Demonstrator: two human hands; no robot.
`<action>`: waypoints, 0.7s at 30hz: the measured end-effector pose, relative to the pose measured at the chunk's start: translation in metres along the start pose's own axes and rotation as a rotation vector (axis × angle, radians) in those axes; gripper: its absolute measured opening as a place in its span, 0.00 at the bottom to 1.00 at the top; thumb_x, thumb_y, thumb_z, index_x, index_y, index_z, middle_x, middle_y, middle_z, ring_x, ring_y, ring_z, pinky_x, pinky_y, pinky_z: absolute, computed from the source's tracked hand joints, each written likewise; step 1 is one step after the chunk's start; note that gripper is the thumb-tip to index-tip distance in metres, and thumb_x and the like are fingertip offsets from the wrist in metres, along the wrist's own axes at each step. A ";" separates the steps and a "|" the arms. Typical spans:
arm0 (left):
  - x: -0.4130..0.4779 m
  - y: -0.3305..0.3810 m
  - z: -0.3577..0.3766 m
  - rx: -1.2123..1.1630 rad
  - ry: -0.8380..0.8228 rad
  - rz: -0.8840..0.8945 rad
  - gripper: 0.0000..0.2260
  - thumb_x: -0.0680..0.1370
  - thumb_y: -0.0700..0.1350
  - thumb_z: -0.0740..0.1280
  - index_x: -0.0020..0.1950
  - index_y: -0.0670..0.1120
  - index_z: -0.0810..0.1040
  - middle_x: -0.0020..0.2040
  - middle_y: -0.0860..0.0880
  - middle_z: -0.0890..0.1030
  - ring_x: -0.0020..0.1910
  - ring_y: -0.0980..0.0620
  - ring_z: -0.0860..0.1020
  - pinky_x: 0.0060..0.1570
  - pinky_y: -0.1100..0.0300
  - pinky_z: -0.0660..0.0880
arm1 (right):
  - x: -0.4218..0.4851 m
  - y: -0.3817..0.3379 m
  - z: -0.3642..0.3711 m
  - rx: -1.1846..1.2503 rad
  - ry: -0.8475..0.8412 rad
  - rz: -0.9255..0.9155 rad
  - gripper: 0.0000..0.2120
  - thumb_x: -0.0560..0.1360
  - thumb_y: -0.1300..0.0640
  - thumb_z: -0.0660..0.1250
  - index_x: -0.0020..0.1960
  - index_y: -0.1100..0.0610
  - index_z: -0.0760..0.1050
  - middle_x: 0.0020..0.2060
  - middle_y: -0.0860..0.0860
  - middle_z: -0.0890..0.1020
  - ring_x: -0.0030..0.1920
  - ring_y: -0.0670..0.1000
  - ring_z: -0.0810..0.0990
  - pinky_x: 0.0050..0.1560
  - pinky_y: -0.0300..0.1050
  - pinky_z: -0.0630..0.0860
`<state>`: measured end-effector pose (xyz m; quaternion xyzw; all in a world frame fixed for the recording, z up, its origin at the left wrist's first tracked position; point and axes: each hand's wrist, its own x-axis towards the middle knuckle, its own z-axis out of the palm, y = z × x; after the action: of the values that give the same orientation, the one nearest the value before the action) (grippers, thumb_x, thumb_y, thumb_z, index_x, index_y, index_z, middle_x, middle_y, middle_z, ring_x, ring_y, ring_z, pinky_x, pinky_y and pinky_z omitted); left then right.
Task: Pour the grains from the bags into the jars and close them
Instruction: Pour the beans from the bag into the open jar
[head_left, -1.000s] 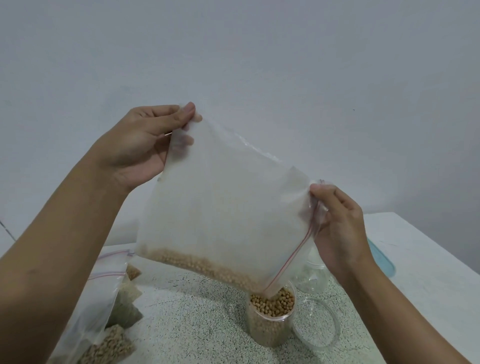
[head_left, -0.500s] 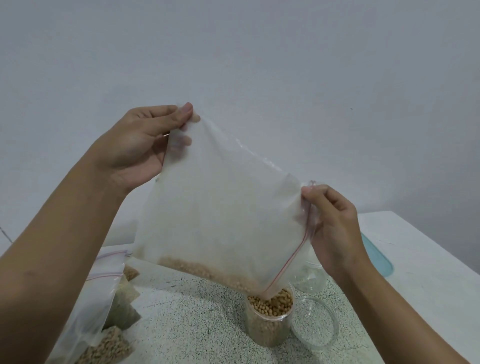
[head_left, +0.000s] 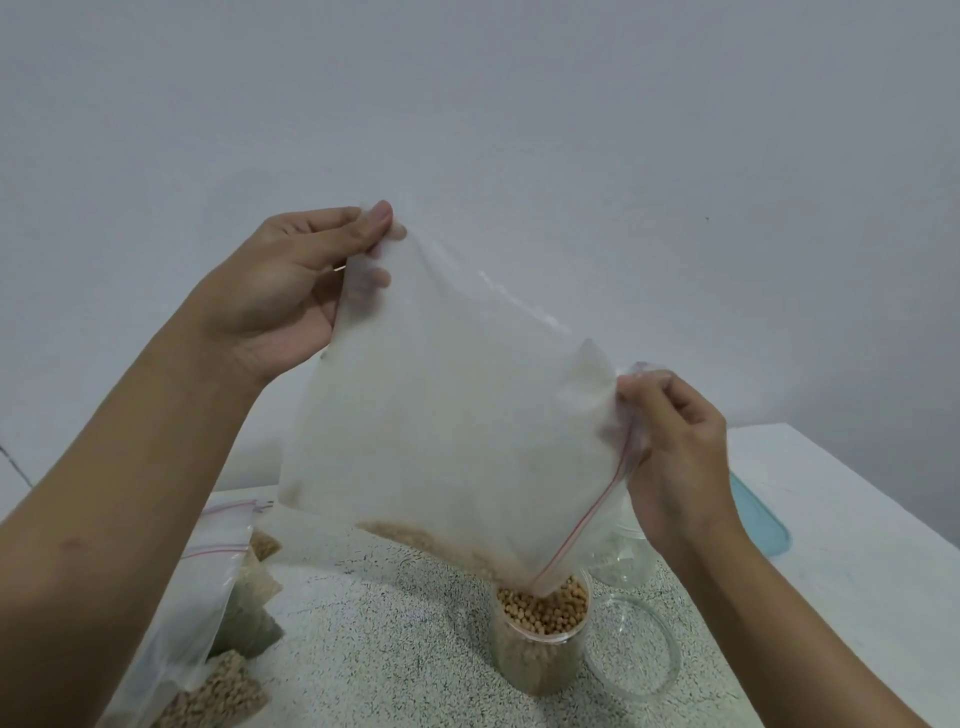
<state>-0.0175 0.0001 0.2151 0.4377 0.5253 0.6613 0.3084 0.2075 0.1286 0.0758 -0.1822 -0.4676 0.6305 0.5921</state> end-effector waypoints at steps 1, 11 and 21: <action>0.000 0.000 0.000 0.004 -0.001 0.001 0.08 0.74 0.50 0.71 0.39 0.49 0.87 0.37 0.50 0.78 0.34 0.56 0.77 0.41 0.66 0.77 | -0.001 0.000 0.001 -0.024 -0.026 0.008 0.11 0.78 0.68 0.67 0.37 0.62 0.72 0.36 0.52 0.69 0.40 0.52 0.66 0.43 0.46 0.65; 0.002 -0.001 -0.002 -0.011 -0.008 -0.012 0.08 0.74 0.50 0.71 0.40 0.48 0.87 0.38 0.50 0.78 0.34 0.57 0.77 0.42 0.66 0.77 | 0.001 -0.002 0.001 0.009 0.015 0.039 0.14 0.77 0.68 0.67 0.35 0.58 0.70 0.34 0.50 0.69 0.37 0.48 0.68 0.42 0.45 0.64; 0.003 0.003 -0.004 -0.012 -0.025 -0.013 0.08 0.75 0.50 0.71 0.41 0.48 0.87 0.38 0.50 0.78 0.35 0.57 0.78 0.43 0.65 0.78 | 0.001 -0.001 0.003 0.036 0.036 0.037 0.17 0.77 0.68 0.67 0.31 0.56 0.73 0.31 0.49 0.72 0.35 0.47 0.70 0.37 0.38 0.70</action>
<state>-0.0222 0.0004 0.2183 0.4408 0.5204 0.6567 0.3219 0.2056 0.1287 0.0788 -0.1914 -0.4418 0.6463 0.5919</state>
